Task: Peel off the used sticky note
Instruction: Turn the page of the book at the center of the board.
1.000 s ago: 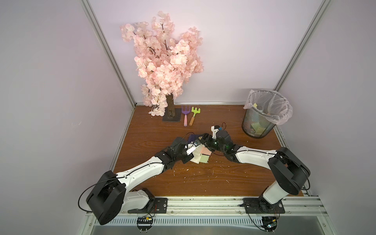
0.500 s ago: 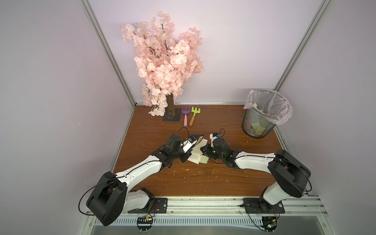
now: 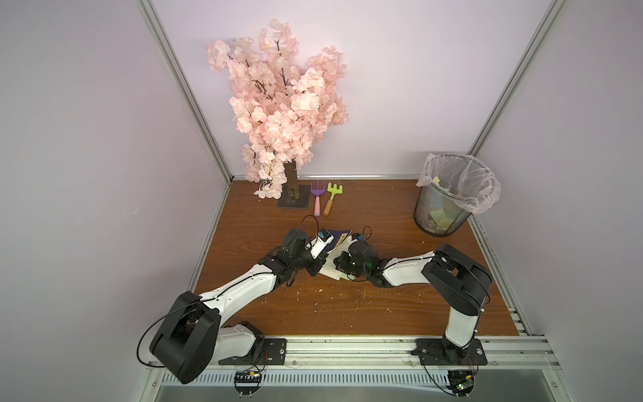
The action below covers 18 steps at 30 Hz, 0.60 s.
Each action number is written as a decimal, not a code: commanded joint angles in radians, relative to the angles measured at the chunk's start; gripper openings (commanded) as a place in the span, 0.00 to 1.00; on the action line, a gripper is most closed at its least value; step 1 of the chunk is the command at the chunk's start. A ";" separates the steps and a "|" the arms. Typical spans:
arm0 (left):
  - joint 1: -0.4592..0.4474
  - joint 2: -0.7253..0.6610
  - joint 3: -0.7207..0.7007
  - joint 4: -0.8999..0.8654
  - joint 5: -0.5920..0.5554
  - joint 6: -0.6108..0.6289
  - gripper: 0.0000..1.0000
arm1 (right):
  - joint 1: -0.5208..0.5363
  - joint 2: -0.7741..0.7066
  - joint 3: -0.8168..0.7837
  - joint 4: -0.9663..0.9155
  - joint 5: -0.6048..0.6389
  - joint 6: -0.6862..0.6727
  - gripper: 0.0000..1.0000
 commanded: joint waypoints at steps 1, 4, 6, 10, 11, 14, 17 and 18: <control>0.081 0.027 0.012 -0.009 0.092 -0.037 0.02 | 0.003 0.029 -0.020 -0.022 0.034 0.040 0.00; 0.157 0.042 0.009 -0.003 0.125 -0.050 0.02 | 0.002 0.044 -0.013 -0.022 0.026 0.048 0.00; 0.193 0.049 0.005 -0.006 0.133 -0.056 0.02 | 0.002 0.046 -0.012 -0.024 0.024 0.051 0.00; 0.242 0.047 -0.020 0.003 0.117 -0.058 0.02 | 0.002 0.039 -0.012 -0.029 0.028 0.042 0.00; 0.252 0.047 -0.030 0.006 0.113 -0.057 0.02 | 0.002 0.037 -0.011 -0.033 0.030 0.039 0.00; 0.294 0.048 -0.051 0.027 0.112 -0.072 0.02 | 0.002 0.033 0.000 -0.047 0.034 0.031 0.00; 0.336 0.051 -0.062 0.040 0.107 -0.086 0.02 | 0.002 0.035 0.008 -0.059 0.030 0.026 0.00; 0.345 0.051 -0.065 0.045 0.102 -0.087 0.02 | 0.002 0.035 0.010 -0.060 0.028 0.025 0.00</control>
